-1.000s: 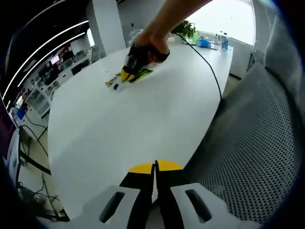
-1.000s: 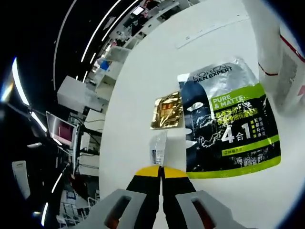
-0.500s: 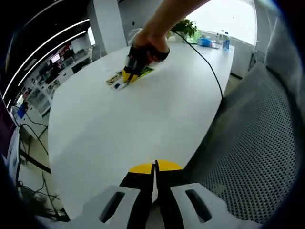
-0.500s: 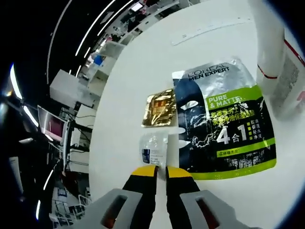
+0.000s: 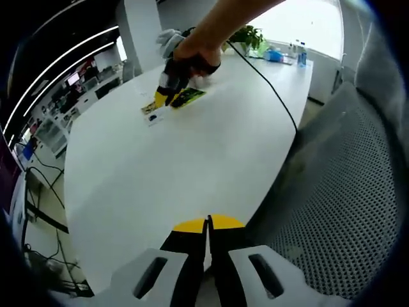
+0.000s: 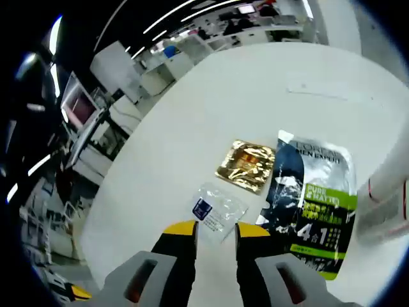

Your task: Arrange the skincare products in the storage area until every visible bottle or jar stands upright without overlapping.

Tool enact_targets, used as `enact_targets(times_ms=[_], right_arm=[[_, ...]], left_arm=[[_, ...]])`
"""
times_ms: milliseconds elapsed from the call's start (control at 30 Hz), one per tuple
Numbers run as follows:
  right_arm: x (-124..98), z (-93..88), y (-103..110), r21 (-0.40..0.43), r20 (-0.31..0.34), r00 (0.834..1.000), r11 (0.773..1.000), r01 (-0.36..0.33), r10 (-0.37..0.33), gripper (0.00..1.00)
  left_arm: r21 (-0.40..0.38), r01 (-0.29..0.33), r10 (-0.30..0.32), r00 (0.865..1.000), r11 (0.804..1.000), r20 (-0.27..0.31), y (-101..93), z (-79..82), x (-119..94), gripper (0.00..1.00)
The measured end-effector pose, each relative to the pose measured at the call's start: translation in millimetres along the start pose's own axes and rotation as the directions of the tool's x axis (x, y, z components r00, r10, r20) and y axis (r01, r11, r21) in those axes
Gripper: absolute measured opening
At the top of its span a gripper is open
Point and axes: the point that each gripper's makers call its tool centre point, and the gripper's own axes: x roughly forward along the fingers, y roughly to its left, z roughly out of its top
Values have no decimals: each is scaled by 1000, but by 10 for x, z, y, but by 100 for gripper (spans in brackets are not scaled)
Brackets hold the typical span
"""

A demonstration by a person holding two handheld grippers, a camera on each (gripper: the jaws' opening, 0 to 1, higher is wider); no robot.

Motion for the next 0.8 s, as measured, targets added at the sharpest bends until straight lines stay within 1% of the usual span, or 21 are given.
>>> enact_targets(times_ms=[33, 67, 100, 133, 167, 200, 233, 267, 333, 400, 467, 500, 533, 567, 633, 700, 767, 800], right_arm=[[23, 16, 17, -95, -15, 1000, 995, 3, -4, 31], [48, 24, 53, -244, -49, 999, 970, -4, -8, 31], [78, 35, 81, -332, -61, 998, 943, -22, 2, 31], [105, 53, 127, -386, -66, 998, 922, -44, 20, 31], [162, 50, 102, -424, -83, 996, 903, -63, 31, 32], [204, 28, 107, -439, -117, 992, 894, -93, 45, 33], [223, 24, 93, -443, -129, 990, 891, -101, 48, 35], [258, 11, 68, -463, -156, 986, 879, -117, 49, 37], [293, -18, 16, -492, -200, 979, 859, -141, 47, 38], [303, -52, 22, -508, -236, 970, 845, -169, 53, 37], [327, -70, -31, -556, -265, 963, 811, -183, 35, 37], [329, -92, -23, -572, -282, 959, 796, -197, 35, 36], [341, -79, 20, -576, -277, 959, 788, -217, 62, 34], [335, -78, 9, -590, -289, 956, 777, -221, 53, 34], [345, -73, 5, -600, -297, 953, 766, -230, 54, 34], [341, -98, 29, -599, -322, 944, 757, -262, 72, 32], [337, -104, -8, -611, -347, 935, 741, -279, 65, 32], [334, -108, -30, -615, -357, 932, 737, -281, 58, 32]], left_arm=[[0, 1, -1, 1000, 1000, 0, 0, 0, 2, 0], [1, 1, -1, 1000, 1000, -1, 0, -1, 2, 0], [0, 0, 0, 1000, 1000, -2, 1, -4, 2, 0], [-1, 0, 0, 1000, 1000, -3, 2, -4, 2, 0], [-1, 0, 0, 1000, 1000, -4, 3, -6, 2, 0], [0, 0, 0, 1000, 1000, -4, 2, -8, 4, 0], [-1, 1, -1, 1000, 1000, -5, 0, -11, 7, 0], [-1, 1, -1, 1000, 1000, -7, -1, -15, 8, 0], [0, 1, -1, 1000, 1000, -9, -1, -17, 7, 0], [-1, 1, -1, 1000, 1000, -9, 1, -18, 9, 0], [-1, 1, -1, 1000, 1000, -11, 2, -24, 10, 0], [-3, 1, -1, 1000, 1000, -12, 1, -24, 10, 0], [-2, 1, -2, 1000, 1000, -12, 0, -26, 11, 0], [-1, 2, -2, 1000, 1000, -13, -1, -28, 12, 0], [-2, 4, -4, 1000, 1000, -13, -6, -29, 14, 0], [0, 5, -5, 1000, 1000, -13, -9, -29, 13, 0], [0, 6, -6, 1000, 1000, -15, -12, -34, 16, 0], [0, 6, -6, 1000, 1000, -15, -12, -32, 16, 0]])
